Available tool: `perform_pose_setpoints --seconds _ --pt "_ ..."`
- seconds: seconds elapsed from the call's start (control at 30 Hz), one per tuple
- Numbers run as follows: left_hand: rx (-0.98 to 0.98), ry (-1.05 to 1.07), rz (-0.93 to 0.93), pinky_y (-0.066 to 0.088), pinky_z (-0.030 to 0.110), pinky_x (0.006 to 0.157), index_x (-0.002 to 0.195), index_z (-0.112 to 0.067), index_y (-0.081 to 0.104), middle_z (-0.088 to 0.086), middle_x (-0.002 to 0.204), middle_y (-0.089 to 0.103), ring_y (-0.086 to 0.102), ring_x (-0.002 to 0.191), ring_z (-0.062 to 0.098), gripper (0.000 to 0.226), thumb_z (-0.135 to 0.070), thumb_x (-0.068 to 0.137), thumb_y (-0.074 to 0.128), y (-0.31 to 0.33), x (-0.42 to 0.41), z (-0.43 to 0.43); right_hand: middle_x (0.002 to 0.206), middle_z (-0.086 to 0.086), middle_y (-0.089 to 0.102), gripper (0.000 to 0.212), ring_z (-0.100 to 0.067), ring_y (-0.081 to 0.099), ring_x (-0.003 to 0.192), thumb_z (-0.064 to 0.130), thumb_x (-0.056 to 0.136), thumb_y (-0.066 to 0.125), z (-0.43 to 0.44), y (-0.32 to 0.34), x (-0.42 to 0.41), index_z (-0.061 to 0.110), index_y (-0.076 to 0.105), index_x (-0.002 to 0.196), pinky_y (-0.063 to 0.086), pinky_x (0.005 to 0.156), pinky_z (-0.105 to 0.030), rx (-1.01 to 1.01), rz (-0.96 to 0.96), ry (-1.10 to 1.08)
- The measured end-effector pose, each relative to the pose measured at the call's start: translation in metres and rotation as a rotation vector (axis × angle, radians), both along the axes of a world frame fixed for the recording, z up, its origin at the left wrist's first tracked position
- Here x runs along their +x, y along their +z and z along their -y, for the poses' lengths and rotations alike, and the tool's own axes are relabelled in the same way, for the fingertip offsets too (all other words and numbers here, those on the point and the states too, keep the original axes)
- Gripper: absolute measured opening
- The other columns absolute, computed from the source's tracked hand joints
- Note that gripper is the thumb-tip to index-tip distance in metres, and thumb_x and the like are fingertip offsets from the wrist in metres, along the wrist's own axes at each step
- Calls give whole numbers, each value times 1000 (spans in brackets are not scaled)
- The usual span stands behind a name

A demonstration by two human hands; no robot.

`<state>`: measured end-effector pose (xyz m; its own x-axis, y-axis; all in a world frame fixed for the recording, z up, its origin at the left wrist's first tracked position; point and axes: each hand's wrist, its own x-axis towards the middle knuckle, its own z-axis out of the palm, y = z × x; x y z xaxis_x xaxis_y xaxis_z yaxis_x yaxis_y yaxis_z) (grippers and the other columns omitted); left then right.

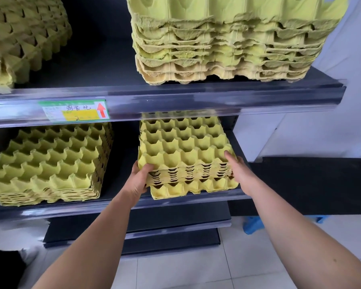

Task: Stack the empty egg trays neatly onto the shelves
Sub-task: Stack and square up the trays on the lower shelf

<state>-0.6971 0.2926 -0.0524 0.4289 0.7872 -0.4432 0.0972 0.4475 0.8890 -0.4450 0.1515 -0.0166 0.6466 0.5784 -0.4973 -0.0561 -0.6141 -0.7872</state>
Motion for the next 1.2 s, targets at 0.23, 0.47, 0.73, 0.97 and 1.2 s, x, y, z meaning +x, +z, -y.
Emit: perform_pose_setpoints --seconds 0.23,0.47,0.73,0.97,1.2 --pt "71 61 38 44 40 90 142 -31 39 0 123 59 57 106 17 79 -42 68 65 18 -1 2 125 -1 53 52 -9 52 88 35 94 54 -4 -3 3 24 36 141 39 60 -24 142 -76 -30" --pt "246 43 37 43 19 71 132 -37 38 -15 113 59 58 98 2 41 -25 96 55 43 8 19 124 3 59 64 -17 55 112 56 69 56 14 7 13 35 47 129 45 88 -35 236 -11 -59" --pt "216 36 -36 44 33 94 140 -33 33 -11 118 57 57 107 10 44 -36 99 49 18 18 49 134 2 52 53 -17 48 117 51 89 52 30 2 23 30 40 135 34 105 -38 175 0 39" --pt "200 61 -91 44 46 103 146 -30 28 -1 129 54 53 115 21 54 -47 98 45 21 25 43 151 1 36 71 -22 34 138 65 89 45 27 7 26 28 28 146 26 108 -40 141 27 77" --pt "222 64 -99 43 40 101 150 -26 23 -1 133 52 52 120 22 62 -51 98 46 20 25 45 150 4 35 90 -23 36 135 75 72 59 28 9 21 34 27 145 28 113 -49 224 -123 27"
